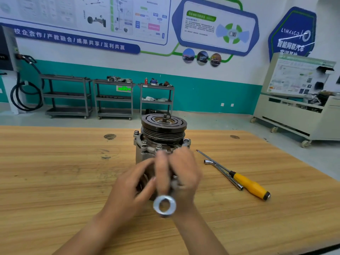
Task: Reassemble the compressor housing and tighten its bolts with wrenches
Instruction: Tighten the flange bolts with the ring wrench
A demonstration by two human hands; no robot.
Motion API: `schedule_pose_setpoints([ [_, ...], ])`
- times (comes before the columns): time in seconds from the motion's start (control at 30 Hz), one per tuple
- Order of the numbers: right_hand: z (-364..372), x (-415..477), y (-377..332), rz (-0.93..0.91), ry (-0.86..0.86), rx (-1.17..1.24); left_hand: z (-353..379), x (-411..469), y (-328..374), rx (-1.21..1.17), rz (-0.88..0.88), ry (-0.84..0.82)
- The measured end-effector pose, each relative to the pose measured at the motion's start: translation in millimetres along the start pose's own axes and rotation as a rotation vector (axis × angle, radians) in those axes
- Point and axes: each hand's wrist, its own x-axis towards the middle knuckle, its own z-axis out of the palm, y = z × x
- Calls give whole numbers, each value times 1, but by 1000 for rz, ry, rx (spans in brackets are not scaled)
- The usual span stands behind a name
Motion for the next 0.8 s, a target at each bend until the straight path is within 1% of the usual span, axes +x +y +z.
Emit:
schedule_pose_setpoints([
  [0.03, 8, 0, 0, -40, -44, -60, 1, -1, -2, -28, 1, -3],
  [0.13, 32, 2, 1, -84, -169, -253, 2, -4, -6, -67, -40, 12],
  [0.2, 40, 9, 4, -100, -205, -297, 0, -3, -6, -43, -52, 45],
  [0.27, 37, 22, 2, -95, -157, -210, -2, -2, -4, -15, -74, 44],
  [0.3, 30, 31, -1, -61, -111, -86, -3, -2, -6, -6, -67, 24],
  [0.33, 21, 43, -6, 17, -52, 96, -4, -3, -6, 5, -62, 5],
  [0.37, 8, 57, -10, 136, 41, 315, -5, -3, -6, 17, -52, -10],
  [0.4, -7, 71, -10, 274, 174, 518, -5, -3, -5, 23, -52, -31],
  [0.43, -23, 86, -7, 406, 307, 668, -5, -3, -4, 24, -61, -45],
  [0.5, -48, 110, 11, 651, 460, 868, -4, -2, -2, 8, -72, -53],
  [0.57, -58, 122, 34, 912, 530, 970, -4, -2, -1, -14, -67, -45],
  [0.63, -54, 120, 57, 1133, 536, 990, -5, -2, -4, -29, -72, -46],
  [0.7, -48, 112, 75, 1258, 519, 990, -6, -3, -6, -33, -70, -54],
  [0.8, -42, 103, 96, 1367, 517, 1042, -6, -3, -8, -31, -82, -73],
])
